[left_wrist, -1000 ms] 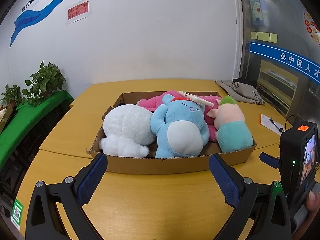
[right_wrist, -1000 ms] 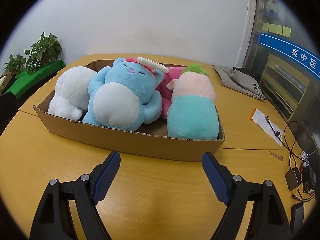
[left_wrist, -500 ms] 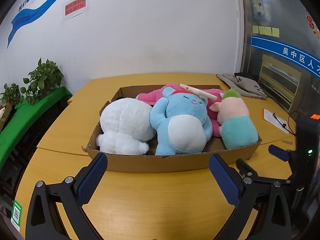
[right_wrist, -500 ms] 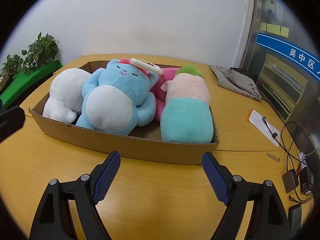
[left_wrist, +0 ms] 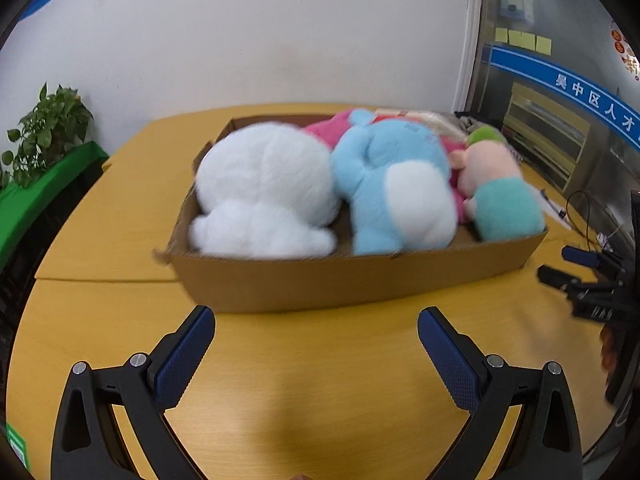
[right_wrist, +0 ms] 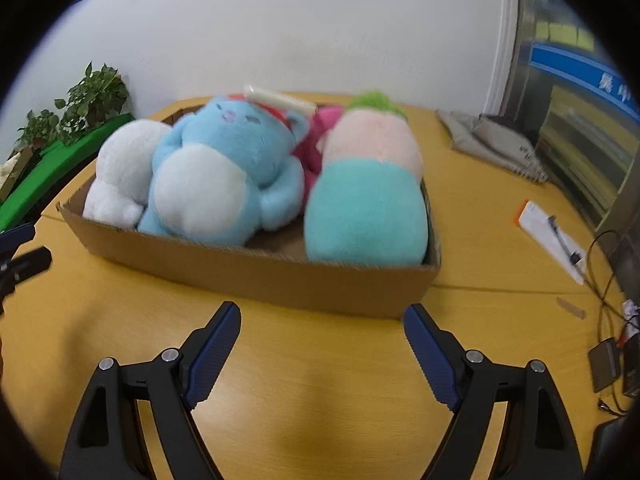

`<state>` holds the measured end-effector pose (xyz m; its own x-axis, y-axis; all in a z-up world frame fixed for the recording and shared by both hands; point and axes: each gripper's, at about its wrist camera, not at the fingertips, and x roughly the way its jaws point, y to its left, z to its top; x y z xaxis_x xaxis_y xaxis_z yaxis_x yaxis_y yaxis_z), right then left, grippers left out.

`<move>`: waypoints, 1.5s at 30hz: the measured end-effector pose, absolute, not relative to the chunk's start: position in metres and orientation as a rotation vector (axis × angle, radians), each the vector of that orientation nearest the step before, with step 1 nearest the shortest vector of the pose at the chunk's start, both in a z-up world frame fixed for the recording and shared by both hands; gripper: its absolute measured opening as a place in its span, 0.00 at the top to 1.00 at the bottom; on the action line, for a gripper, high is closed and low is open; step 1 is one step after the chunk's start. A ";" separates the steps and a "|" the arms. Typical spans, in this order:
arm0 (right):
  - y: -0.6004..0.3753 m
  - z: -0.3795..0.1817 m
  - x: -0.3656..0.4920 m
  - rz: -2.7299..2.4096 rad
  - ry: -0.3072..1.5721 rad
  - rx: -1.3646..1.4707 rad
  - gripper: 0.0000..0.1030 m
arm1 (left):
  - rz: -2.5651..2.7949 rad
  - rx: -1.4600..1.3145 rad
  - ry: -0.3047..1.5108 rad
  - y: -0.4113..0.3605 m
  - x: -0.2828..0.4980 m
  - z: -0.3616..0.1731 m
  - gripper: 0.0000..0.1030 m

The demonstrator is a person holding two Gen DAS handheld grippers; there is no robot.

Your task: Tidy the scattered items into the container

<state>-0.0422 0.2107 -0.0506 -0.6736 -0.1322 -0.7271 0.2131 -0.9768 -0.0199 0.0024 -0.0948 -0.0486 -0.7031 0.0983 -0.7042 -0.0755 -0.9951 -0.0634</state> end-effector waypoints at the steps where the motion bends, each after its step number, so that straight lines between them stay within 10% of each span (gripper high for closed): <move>1: 0.221 -0.059 -0.044 -2.680 0.143 1.181 0.19 | 2.799 -1.197 -0.040 -0.108 0.003 -0.058 0.00; 13: 0.309 -0.122 -0.030 -2.305 0.370 1.154 0.16 | 2.657 -1.332 0.089 -0.205 0.023 -0.135 0.00; 17: 0.324 -0.127 -0.030 -2.269 0.392 1.147 0.00 | 2.563 -1.298 0.173 -0.213 0.022 -0.138 0.00; 45: 0.361 -0.125 -0.033 -2.126 0.465 1.081 0.00 | 2.283 -1.175 0.348 -0.249 0.006 -0.133 0.00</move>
